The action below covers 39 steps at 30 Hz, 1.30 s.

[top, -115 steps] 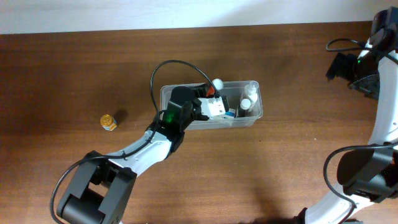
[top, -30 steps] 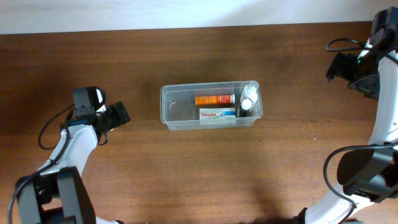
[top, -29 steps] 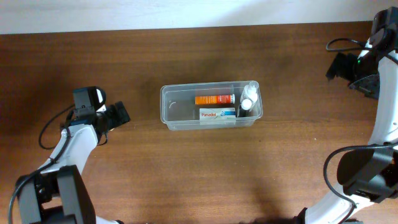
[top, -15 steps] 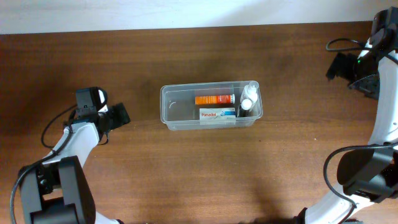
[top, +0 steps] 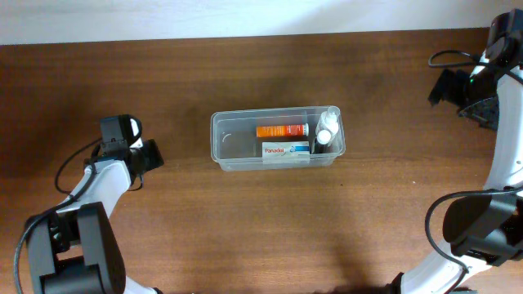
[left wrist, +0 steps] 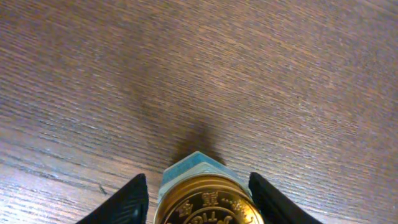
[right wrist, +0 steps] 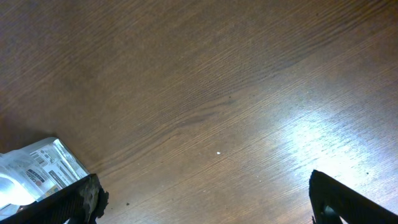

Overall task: Pack container
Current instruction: 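Lower the left gripper onto the gold-lidded jar and grasp it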

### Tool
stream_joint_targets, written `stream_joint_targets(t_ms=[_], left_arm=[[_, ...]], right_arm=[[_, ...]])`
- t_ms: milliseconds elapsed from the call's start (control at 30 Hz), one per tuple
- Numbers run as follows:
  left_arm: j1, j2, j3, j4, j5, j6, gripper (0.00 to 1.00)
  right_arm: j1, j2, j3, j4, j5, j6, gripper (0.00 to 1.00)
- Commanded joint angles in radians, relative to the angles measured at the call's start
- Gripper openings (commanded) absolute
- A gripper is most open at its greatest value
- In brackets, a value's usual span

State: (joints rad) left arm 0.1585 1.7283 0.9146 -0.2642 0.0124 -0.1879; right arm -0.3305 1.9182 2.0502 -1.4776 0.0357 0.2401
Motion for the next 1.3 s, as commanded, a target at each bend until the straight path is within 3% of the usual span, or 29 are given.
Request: stream_joint_targets(t_ms=[0, 833, 1067, 1267], left_arm=[[0.004, 0.011, 0.001, 0.002, 0.006, 0.002, 0.49], [0.003, 0.01, 0.076, -0.093, 0.07, 0.023, 0.43], [0.003, 0.011, 0.076, -0.109, 0.033, 0.113, 0.6], [0.003, 0.011, 0.076, -0.111, 0.032, 0.134, 0.61]], right_arm=[[0.002, 0.002, 0.001, 0.0, -0.002, 0.012, 0.99], [0.002, 0.002, 0.001, 0.0, -0.002, 0.012, 0.98], [0.002, 0.002, 0.001, 0.0, -0.002, 0.012, 0.98], [0.002, 0.002, 0.001, 0.0, -0.002, 0.012, 0.98]])
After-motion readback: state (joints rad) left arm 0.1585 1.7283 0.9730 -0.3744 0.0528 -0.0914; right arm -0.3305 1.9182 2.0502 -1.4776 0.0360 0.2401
